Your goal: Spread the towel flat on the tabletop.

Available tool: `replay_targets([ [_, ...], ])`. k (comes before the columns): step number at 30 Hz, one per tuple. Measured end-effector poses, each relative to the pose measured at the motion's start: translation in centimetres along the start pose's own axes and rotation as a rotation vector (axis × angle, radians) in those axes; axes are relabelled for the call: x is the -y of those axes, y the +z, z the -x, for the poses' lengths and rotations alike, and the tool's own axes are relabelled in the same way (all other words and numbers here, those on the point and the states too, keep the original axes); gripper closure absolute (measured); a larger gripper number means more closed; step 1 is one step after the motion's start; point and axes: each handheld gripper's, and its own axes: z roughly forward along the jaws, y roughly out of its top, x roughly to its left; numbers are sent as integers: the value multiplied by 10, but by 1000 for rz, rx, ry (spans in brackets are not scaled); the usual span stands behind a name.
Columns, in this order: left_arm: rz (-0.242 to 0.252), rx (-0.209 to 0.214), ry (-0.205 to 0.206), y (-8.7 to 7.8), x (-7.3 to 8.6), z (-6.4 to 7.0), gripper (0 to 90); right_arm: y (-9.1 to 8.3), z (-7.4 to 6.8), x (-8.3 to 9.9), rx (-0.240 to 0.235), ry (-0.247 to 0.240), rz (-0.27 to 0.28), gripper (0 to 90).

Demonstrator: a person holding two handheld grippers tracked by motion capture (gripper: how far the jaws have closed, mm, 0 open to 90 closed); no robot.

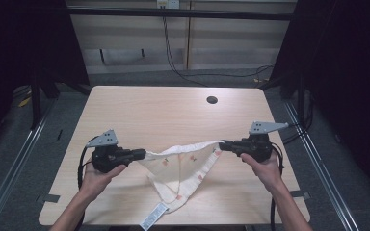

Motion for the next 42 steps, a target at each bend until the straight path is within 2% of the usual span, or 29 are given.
replay_targets([
  [1,0,0,0,0,0,0,868,0,0,0,0,0,0,872],
  [3,23,0,5,-5,-5,2,868,-5,0,-14,-4,-11,10,872],
  [5,41,-3,14,-9,-11,3,868,-7,-1,-19,1,-15,16,872],
  [9,87,0,35,-18,-25,7,869,-15,-5,-37,5,-48,45,873],
  [11,92,-7,50,-21,-32,9,869,-18,-7,-44,10,-56,60,873],
  [14,122,-22,71,-28,-44,10,868,-25,-8,-59,-22,-46,113,873],
  [16,141,-34,77,-34,-53,11,869,-27,-10,-67,3,-71,122,872],
  [24,171,-53,110,-46,-70,15,869,-35,-19,-95,13,-115,153,873],
  [26,170,-56,127,-48,-74,19,869,-41,-26,-101,10,-129,172,874],
  [28,183,-58,137,-54,-78,24,869,-43,-28,-103,13,-136,173,874],
  [32,209,-64,170,-70,-87,37,870,-53,-43,-107,8,-171,173,874],
  [34,216,-62,176,-75,-88,41,869,-56,-51,-109,-1,-184,172,875],
  [36,226,-41,175,-80,-89,46,869,-59,-59,-110,-11,-195,177,875],
  [37,222,-47,179,-84,-89,50,869,-61,-64,-111,-28,-198,183,875],
  [39,223,-44,180,-90,-90,54,869,-65,-74,-113,-27,-216,175,875],
  [40,235,-34,173,-94,-90,55,869,-68,-81,-113,-52,-214,176,876],
  [42,242,-35,175,-99,-90,57,869,-70,-84,-112,-52,-212,176,876],
])
